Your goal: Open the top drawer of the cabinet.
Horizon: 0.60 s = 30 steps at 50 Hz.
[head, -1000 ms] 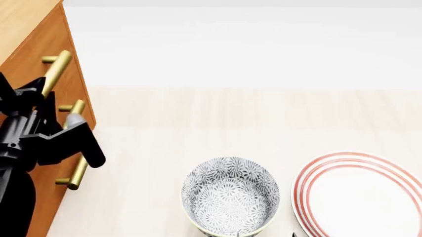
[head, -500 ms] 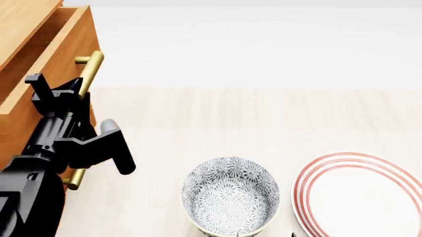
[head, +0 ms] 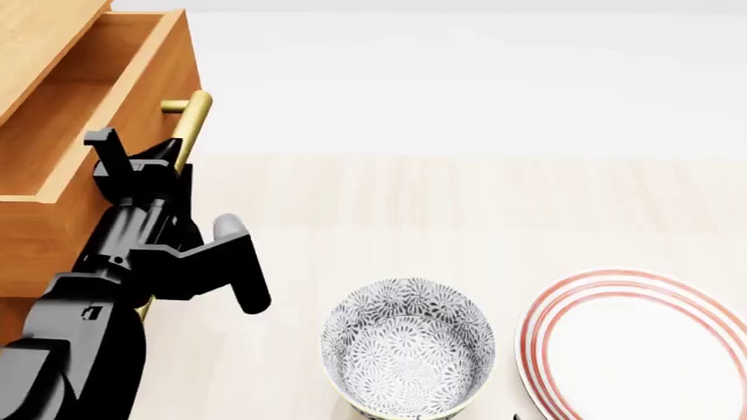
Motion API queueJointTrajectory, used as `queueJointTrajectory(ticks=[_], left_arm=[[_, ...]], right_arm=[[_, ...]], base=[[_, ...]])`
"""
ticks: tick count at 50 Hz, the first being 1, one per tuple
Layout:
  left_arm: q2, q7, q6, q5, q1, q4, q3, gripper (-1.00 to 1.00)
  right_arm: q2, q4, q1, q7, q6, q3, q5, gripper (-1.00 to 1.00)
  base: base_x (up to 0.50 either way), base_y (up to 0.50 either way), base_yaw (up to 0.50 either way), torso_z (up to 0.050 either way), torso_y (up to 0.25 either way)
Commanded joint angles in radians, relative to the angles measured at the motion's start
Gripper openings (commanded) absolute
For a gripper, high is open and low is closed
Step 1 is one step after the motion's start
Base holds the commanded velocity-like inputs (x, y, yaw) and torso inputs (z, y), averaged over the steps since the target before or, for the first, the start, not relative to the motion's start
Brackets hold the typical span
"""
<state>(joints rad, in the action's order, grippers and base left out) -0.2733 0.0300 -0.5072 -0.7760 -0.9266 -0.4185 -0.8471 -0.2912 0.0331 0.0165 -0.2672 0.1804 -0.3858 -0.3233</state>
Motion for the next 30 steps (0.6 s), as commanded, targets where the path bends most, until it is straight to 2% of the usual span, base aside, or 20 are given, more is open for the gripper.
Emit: queueJointTrajectory(ticks=[1, 6, 7, 16, 30], left_arm=[[0.061, 0.046, 0.005, 0.02, -0.019, 0.092, -0.038, -1.0], [0.062, 0.036, 0.003, 0.026, -0.014, 0.095, -0.031, -1.0], [0.061, 0.037, 0.002, 0.026, -0.014, 0.096, -0.03, 1.0], [0.064, 0.032, -0.015, 0.028, -0.009, 0.135, -0.016, 1.0], [0.137, 0.103, -0.122, 0.117, 0.018, 0.362, 0.092, 1.0]], right_arm=[[0.016, -0.004, -0.002, 0.02, 0.003, 0.022, 0.009, 1.0], [0.015, -0.003, 0.002, 0.02, 0.001, 0.021, 0.006, 1.0], [0.015, -0.003, 0.001, 0.019, 0.0, 0.021, 0.006, 1.0], [0.015, 0.007, 0.002, 0.018, 0.002, 0.015, 0.008, 1.0], [0.012, 0.007, 0.005, 0.014, 0.004, 0.013, 0.003, 1.0]], base=[[0.0, 0.0, 0.0, 0.0, 0.0], [0.0, 0.0, 0.0, 0.0, 0.0], [0.0, 0.0, 0.0, 0.0, 0.0], [0.0, 0.0, 0.0, 0.0, 0.0], [0.0, 0.0, 0.0, 0.0, 0.0]])
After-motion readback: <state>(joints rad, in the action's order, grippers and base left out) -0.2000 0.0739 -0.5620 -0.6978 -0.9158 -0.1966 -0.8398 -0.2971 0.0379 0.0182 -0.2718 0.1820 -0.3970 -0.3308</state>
